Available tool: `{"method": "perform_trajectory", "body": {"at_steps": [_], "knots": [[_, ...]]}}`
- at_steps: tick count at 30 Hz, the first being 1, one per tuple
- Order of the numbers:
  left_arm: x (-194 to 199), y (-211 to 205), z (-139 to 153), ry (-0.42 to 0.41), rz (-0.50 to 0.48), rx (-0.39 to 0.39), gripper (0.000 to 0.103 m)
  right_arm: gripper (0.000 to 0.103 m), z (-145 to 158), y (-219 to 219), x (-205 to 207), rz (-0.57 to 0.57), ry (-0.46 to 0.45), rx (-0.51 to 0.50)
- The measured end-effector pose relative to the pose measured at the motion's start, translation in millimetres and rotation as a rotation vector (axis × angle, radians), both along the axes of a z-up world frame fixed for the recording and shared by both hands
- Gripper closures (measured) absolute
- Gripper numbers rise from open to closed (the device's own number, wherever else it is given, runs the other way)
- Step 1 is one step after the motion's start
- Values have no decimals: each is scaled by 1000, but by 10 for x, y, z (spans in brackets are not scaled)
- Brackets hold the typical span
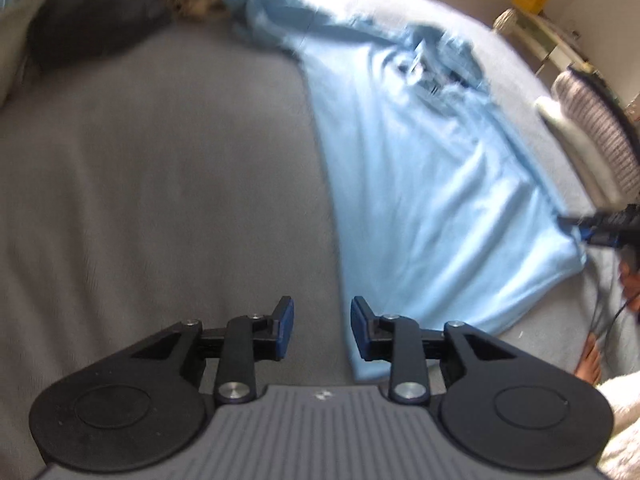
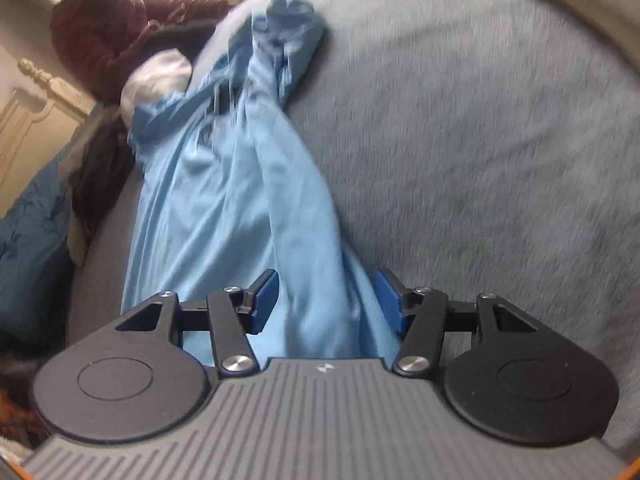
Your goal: Fold clothes
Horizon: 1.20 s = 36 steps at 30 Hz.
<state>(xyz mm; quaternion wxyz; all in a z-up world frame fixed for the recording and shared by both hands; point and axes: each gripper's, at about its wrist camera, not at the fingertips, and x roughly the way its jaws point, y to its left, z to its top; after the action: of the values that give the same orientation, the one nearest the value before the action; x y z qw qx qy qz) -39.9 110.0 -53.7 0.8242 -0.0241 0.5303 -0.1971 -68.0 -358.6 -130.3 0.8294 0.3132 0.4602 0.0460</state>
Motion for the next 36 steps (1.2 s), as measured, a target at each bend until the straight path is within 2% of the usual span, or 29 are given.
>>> {"method": "perform_trajectory", "body": {"at_steps": [2,4,6,8,11,12,13,16,18,19,21,23,25,28,29,31,32,33,36], "knots": [[79,-131,37,-8,-33,-18,68,98,17,44,0,11,1,-8],[155,-299,50,-14,-74,-33,68,98,145,166,21,32,-47,-20],[258,-566,23,-24,-118,-42,68,98,385,452,75,127,-134,-113],[331,-771,-10,-33,-155,-53,67,98,553,888,145,289,-224,-232],[413,-992,-72,-25,-189,-77,67,89,625,1543,248,546,-297,-358],[440,-1056,-105,-21,-198,-76,67,79,614,1695,294,613,-303,-377],[458,-1104,-130,-17,-208,-68,67,75,578,1798,349,666,-296,-380],[503,-1222,-210,-16,-239,-43,66,72,548,1898,473,735,-293,-404],[520,-1256,-257,-16,-253,-29,66,70,610,1788,533,710,-315,-375],[524,-1255,-279,-15,-254,-31,66,69,660,1662,571,675,-334,-321],[529,-1261,-332,-6,-254,-35,65,52,756,1344,664,577,-373,-189],[545,-1280,-396,3,-254,-24,65,43,776,957,839,404,-393,-75],[540,-1286,-454,4,-250,-13,65,41,702,569,1094,210,-360,-36],[503,-1273,-528,2,-237,-15,65,42,371,107,1538,-4,-231,-17],[486,-1275,-537,-5,-237,-13,65,47,253,-41,1686,-71,-187,-9],[451,-1293,-547,-26,-257,2,64,69,32,-188,1906,-118,-140,57],[439,-1305,-548,-35,-269,13,64,88,-77,-241,2006,-131,-123,96],[435,-1317,-545,-43,-279,21,64,98,-151,-269,2084,-140,-114,118],[431,-1317,-538,-46,-296,28,64,100,-54,-282,2188,-147,-161,78]]}}
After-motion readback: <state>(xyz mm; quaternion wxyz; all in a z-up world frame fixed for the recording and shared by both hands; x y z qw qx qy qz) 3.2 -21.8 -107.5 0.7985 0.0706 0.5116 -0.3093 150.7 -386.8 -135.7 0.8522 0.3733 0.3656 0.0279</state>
